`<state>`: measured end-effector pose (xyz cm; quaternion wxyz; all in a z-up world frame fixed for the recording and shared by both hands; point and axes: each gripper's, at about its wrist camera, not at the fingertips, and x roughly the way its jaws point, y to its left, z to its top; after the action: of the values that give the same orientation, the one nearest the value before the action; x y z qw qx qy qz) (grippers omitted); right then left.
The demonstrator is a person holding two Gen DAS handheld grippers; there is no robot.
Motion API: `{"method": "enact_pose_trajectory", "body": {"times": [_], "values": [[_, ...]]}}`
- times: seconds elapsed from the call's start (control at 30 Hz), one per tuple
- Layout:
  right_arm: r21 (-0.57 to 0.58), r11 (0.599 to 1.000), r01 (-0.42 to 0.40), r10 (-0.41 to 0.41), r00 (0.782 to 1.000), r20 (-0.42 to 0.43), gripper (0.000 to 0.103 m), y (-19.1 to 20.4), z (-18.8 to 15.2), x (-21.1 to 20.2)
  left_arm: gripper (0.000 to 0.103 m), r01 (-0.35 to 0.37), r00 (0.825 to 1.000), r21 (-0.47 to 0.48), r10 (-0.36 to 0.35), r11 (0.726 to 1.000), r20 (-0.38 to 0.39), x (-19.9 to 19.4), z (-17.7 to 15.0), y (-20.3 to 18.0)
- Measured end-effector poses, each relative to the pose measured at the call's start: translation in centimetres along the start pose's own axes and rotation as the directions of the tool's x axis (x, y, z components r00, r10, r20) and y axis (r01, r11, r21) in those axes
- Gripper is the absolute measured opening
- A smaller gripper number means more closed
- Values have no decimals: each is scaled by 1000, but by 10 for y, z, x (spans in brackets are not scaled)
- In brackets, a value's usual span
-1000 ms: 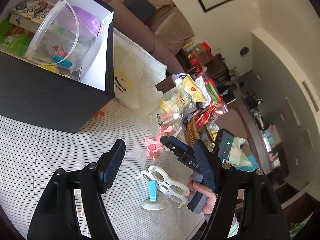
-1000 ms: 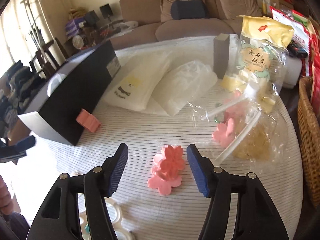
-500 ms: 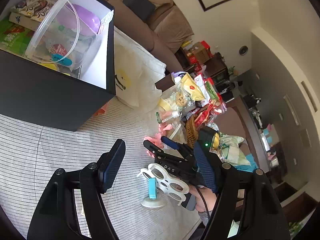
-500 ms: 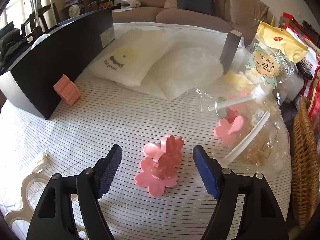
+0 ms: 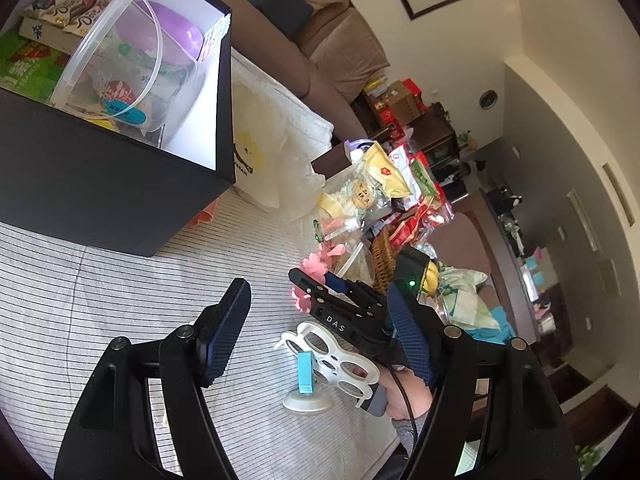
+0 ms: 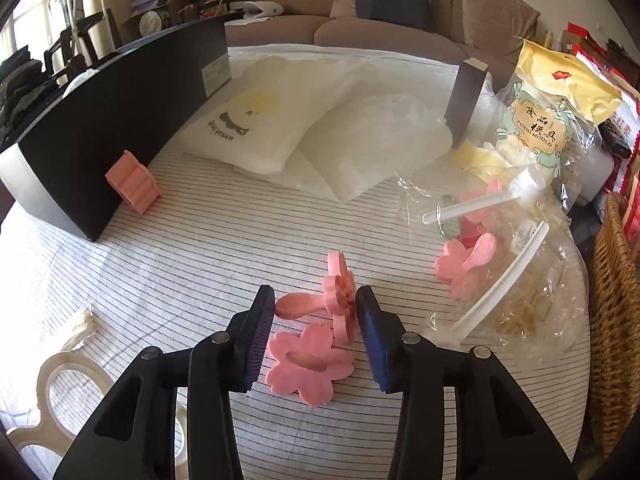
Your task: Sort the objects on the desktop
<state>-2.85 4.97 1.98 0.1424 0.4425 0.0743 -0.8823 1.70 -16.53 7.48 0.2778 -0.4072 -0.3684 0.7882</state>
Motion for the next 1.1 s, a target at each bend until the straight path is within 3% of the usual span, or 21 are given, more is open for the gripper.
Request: {"method": "enact_pose_trajectory", "body": {"times": [0.1, 0.2, 0.27, 0.4, 0.5, 0.67, 0.87, 0.97, 1.1], "values": [[8, 1000, -22, 22, 998, 53, 43, 3, 6, -14, 68, 2, 1000, -3, -2, 1000, -12, 4, -1, 0], [23, 995, -100, 96, 986, 135, 43, 6, 13, -38, 68, 45, 999, -32, -46, 998, -28, 8, -3, 3], [-5, 984, -176, 173, 963, 208, 43, 13, 18, -59, 69, 112, 993, -82, -115, 990, -31, 11, -3, 8], [-178, 958, -226, 271, 917, 293, 43, 44, 23, -95, 75, 242, 969, -156, -245, 958, 1, 9, 1, 18], [-290, 934, -210, 299, 904, 307, 43, 70, 18, -109, 81, 294, 956, -168, -294, 941, 24, 7, 5, 19], [-444, 892, -84, 249, 912, 327, 43, 108, 3, -121, 88, 323, 946, -172, -325, 930, 21, 11, 7, 17], [-575, 817, -43, 303, 881, 364, 43, 138, -11, -134, 92, 403, 910, -176, -414, 898, -30, 23, 5, 12], [-575, 812, -101, 359, 862, 357, 43, 138, -9, -141, 90, 416, 902, -150, -428, 897, -54, 25, 3, 7], [-513, 821, -251, 460, 823, 333, 43, 127, -3, -148, 88, 454, 885, -130, -463, 881, -43, 21, 1, 0]]}}
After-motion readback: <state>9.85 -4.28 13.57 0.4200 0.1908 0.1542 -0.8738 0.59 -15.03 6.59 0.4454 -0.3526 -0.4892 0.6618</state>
